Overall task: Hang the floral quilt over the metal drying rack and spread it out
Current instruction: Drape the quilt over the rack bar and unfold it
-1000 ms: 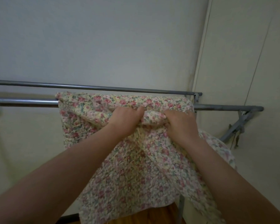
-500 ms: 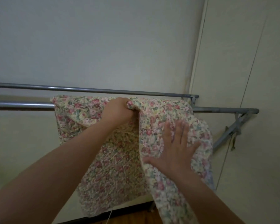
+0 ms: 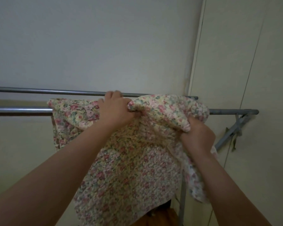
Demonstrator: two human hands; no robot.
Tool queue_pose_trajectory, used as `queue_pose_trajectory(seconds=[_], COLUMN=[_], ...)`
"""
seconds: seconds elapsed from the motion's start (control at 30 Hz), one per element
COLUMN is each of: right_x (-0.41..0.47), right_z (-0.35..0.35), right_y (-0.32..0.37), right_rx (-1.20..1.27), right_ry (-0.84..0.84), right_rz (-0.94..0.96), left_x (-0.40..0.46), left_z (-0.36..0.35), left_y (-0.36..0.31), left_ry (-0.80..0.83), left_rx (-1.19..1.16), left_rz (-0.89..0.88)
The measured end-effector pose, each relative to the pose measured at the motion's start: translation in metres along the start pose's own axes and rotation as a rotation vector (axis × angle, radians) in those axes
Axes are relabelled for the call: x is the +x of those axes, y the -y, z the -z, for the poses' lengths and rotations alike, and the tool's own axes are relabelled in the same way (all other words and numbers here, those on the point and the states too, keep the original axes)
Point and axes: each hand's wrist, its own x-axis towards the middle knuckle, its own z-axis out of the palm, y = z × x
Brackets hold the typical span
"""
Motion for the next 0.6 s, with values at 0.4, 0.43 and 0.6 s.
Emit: queue_pose_trajectory(seconds=[0.4, 0.43, 0.6], right_x=[0.100, 0.111, 0.156], right_z=[0.005, 0.003, -0.025], right_y=[0.078, 0.091, 0.148], right_rx=[0.032, 0.037, 0.138], right_ry=[-0.439, -0.512, -0.572], right_rz=[0.524, 0.596, 0.786], left_x=[0.008, 0.008, 0.014], left_z=[0.006, 0.006, 0.005], left_y=[0.023, 0.025, 0.035], left_ry=[-0.076, -0.106, -0.203], left_rx=[-0.252, -0.305, -0.496], left_rz=[0.117, 0.134, 0.239])
